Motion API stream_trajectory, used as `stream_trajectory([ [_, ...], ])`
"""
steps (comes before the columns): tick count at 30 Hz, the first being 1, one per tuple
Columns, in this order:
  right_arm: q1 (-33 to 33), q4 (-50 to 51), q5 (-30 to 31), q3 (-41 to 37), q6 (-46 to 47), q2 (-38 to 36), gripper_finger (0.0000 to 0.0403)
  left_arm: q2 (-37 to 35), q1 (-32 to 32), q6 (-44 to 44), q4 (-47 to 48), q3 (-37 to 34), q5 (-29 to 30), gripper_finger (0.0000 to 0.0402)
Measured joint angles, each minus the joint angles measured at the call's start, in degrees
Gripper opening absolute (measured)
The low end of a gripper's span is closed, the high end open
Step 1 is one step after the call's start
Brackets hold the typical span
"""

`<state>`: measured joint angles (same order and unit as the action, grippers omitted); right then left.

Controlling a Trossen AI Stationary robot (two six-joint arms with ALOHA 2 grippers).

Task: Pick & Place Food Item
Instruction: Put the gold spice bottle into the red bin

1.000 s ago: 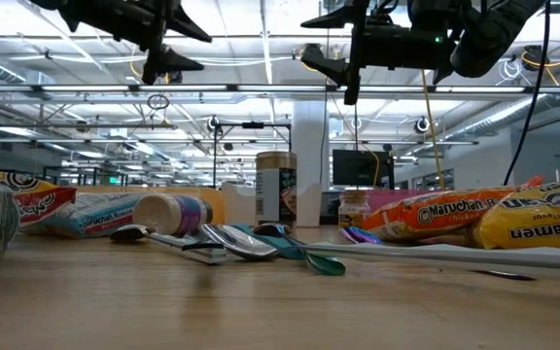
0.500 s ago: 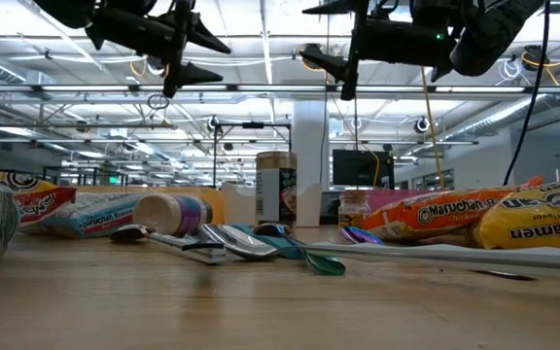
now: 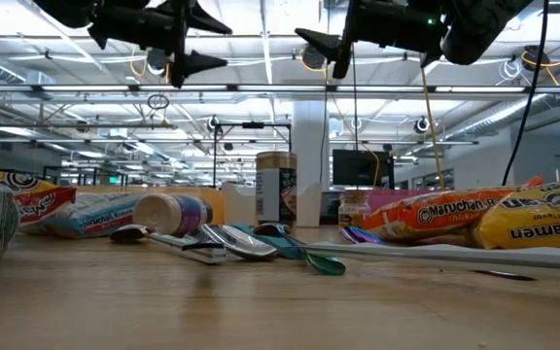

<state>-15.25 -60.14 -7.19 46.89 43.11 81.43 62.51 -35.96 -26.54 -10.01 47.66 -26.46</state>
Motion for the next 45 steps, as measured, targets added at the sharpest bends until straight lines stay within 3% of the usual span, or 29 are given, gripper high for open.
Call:
stream_trajectory([
  [8,1.0,-2.0,7.1,0.0,8.1,0.0,0.0315,-7.4,-2.6,2.1,2.4,0.0,-2.0,0.0296],
  [13,1.0,2.2,3.1,3.7,1.6,0.0,0.0315,-12.3,-4.1,2.3,3.2,0.0,-2.0,0.0296],
  [18,2.8,27.7,-4.7,14.4,-7.6,0.0,0.0315,-14.9,-4.4,2.3,5.8,0.0,-2.0,0.0296],
  [21,4.1,45.0,-5.0,20.7,-18.1,0.1,0.0315,-15.1,-4.4,2.3,7.5,0.0,-2.0,0.0296],
  [25,4.5,56.1,-4.9,25.1,-27.2,0.0,0.0315,-14.9,-4.4,2.2,10.4,0.0,-2.0,0.0296],
  [33,4.6,60.6,-3.6,25.9,-31.1,1.8,0.0315,-14.9,-4.4,2.1,13.5,0.0,-2.0,0.0296],
  [41,6.9,61.2,-1.4,25.8,-41.4,7.2,0.0315,-14.9,-3.2,1.0,15.1,0.0,-2.0,0.0296],
  [45,7.3,60.9,2.5,25.8,-42.9,8.8,0.0315,-14.9,-2.4,1.2,15.1,-0.1,-2.0,0.0296],
])
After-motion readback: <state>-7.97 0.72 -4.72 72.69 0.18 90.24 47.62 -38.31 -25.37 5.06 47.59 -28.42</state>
